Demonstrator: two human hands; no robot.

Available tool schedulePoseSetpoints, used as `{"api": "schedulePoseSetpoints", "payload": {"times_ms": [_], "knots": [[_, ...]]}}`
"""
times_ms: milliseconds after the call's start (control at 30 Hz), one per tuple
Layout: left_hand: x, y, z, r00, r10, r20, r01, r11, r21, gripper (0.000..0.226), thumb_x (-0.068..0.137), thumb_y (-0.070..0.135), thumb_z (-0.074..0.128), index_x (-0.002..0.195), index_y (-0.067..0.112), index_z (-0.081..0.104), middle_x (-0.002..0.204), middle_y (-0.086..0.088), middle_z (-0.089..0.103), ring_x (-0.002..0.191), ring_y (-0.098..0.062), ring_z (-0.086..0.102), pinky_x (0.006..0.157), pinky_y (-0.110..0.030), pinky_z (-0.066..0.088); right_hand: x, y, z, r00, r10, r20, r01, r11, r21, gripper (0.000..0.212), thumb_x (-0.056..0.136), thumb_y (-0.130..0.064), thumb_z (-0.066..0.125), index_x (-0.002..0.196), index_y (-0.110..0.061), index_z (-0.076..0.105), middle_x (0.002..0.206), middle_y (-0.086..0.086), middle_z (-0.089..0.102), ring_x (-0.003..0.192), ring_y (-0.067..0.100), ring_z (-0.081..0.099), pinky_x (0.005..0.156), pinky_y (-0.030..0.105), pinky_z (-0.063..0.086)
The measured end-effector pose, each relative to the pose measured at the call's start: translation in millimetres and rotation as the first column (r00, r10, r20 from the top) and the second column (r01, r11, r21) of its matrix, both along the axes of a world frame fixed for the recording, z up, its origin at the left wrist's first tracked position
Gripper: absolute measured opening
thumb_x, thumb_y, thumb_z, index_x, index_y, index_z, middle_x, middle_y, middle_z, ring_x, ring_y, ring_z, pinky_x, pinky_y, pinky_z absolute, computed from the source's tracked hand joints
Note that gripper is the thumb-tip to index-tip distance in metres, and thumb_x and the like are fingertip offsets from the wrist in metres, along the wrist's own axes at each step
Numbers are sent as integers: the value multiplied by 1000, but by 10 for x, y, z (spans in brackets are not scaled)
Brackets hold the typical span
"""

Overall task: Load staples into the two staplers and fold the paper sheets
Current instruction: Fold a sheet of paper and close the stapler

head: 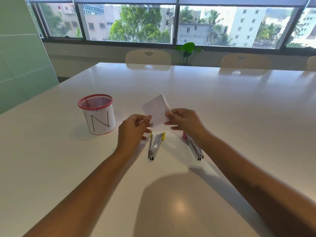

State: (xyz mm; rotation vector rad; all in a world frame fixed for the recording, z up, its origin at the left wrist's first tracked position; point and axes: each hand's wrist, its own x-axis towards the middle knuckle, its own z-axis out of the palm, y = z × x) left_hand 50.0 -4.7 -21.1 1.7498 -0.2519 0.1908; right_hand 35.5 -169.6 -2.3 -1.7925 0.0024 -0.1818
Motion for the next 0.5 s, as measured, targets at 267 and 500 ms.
{"api": "schedulePoseSetpoints", "payload": {"times_ms": [267, 500], "knots": [[-38, -34, 38, 992, -65, -108, 60, 997, -45, 22, 85, 26, 59, 100, 12, 52, 76, 3, 61, 48, 2, 62, 44, -16, 51, -188, -105, -21, 990, 65, -125, -8, 913, 409, 17, 86, -20, 60, 95, -7, 64, 67, 1, 70, 66, 11, 69, 64, 23, 58], [-58, 15, 55, 993, -23, -119, 19, 999, -34, 27, 86, 21, 59, 64, 8, 51, 56, -6, 59, 38, -3, 59, 41, -13, 47, -200, -36, -43, 996, -89, -10, 90, 987, 137, 33, 89, -26, 57, 115, -6, 61, 85, 0, 69, 71, 12, 68, 59, 19, 54]]}}
